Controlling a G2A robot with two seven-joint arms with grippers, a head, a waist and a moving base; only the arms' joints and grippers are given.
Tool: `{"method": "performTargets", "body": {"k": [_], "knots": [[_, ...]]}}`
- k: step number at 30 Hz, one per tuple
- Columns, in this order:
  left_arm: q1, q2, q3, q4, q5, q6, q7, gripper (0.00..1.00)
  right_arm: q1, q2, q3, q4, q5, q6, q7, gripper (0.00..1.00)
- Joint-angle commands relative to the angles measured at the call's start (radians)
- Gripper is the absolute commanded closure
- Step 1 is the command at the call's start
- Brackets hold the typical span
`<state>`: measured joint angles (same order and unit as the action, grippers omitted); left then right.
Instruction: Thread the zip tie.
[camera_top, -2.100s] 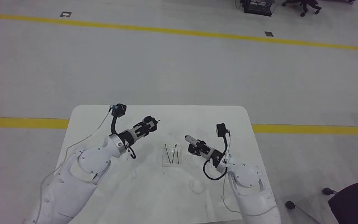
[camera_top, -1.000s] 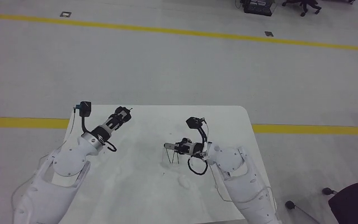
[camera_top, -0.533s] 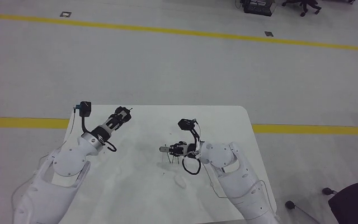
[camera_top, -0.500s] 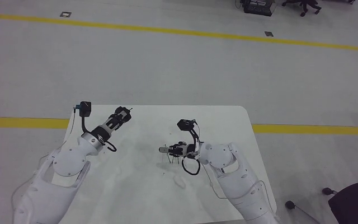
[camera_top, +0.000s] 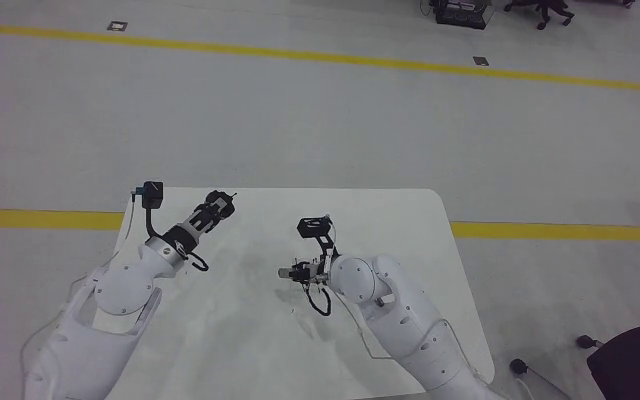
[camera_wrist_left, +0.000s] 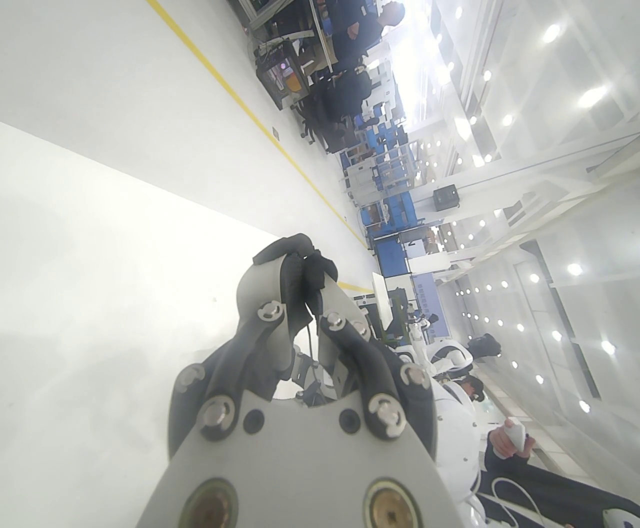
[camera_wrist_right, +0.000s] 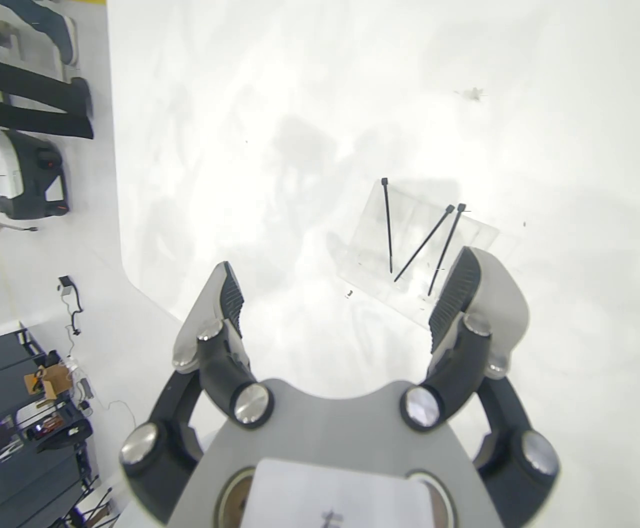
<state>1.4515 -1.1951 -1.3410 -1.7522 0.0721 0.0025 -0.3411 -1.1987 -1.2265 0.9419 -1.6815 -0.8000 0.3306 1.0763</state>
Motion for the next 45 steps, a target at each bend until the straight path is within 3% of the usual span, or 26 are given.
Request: {"method": "performTargets", "body": {"k": [1, 31, 40, 45], "knots": [[0.000, 0.000, 0.000, 0.000, 0.000, 0.000, 0.000, 1.00, 0.000, 0.000, -0.001, 0.000, -0.001, 0.002, 0.003, 0.00], [0.000, 0.000, 0.000, 0.000, 0.000, 0.000, 0.000, 1.00, -0.012, 0.000, 0.000, 0.005, 0.002, -0.009, -0.027, 0.00], [0.000, 0.000, 0.000, 0.000, 0.000, 0.000, 0.000, 1.00, -0.031, 0.001, 0.000, -0.036, -0.089, 0.009, 0.001, 0.00], [0.000, 0.000, 0.000, 0.000, 0.000, 0.000, 0.000, 1.00, -0.024, -0.017, 0.003, -0.057, -0.153, 0.009, 0.076, 0.00]]}}
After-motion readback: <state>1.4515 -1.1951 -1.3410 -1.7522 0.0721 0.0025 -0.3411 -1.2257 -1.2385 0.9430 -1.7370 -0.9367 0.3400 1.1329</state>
